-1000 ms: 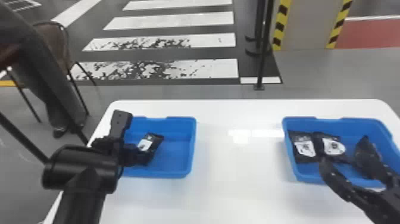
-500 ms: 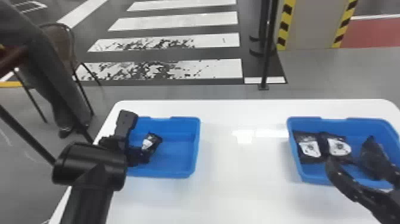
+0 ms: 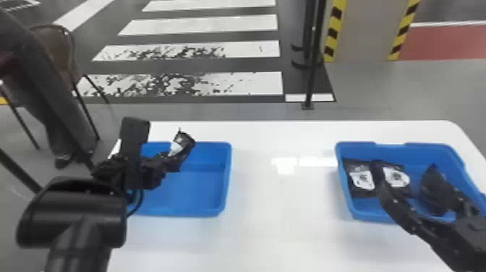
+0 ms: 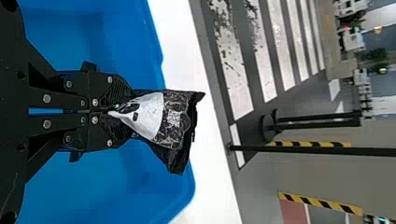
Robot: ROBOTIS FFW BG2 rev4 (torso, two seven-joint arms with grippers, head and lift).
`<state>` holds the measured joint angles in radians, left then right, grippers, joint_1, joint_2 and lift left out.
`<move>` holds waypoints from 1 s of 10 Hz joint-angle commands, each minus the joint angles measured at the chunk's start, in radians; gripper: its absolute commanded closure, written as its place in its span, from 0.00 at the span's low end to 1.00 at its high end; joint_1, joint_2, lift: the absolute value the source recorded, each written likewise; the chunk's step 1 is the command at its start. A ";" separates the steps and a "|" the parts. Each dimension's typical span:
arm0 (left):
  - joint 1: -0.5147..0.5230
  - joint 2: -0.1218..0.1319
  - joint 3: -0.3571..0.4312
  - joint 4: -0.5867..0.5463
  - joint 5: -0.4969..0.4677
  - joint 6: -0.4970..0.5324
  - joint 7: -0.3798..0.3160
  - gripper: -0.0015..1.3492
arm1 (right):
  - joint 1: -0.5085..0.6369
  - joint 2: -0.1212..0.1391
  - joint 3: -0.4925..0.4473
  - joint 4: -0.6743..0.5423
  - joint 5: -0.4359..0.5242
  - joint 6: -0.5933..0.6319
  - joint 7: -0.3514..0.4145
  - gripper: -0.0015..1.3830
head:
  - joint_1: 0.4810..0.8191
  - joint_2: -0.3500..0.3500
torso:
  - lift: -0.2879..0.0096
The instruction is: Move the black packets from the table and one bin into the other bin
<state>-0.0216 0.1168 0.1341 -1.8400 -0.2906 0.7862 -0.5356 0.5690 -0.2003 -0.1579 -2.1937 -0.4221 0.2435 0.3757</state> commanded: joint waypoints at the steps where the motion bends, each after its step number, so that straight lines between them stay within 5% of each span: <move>1: 0.071 -0.009 -0.003 -0.098 0.073 -0.077 0.008 0.90 | -0.049 -0.011 0.028 0.006 -0.041 0.022 0.002 0.12 | 0.63 0.64 | 0.60; 4: 0.142 -0.014 -0.108 -0.142 0.201 -0.214 0.022 0.90 | -0.189 -0.033 0.112 0.074 -0.114 0.046 0.031 0.12 | 0.63 0.58 | 0.60; 10: 0.147 0.020 -0.332 -0.169 0.337 -0.244 0.022 0.90 | -0.380 -0.062 0.236 0.195 -0.144 0.053 0.049 0.11 | 0.63 0.42 | 0.60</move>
<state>0.1259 0.1334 -0.1847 -2.0009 0.0385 0.5443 -0.5138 0.2055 -0.2610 0.0680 -2.0099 -0.5669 0.2974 0.4251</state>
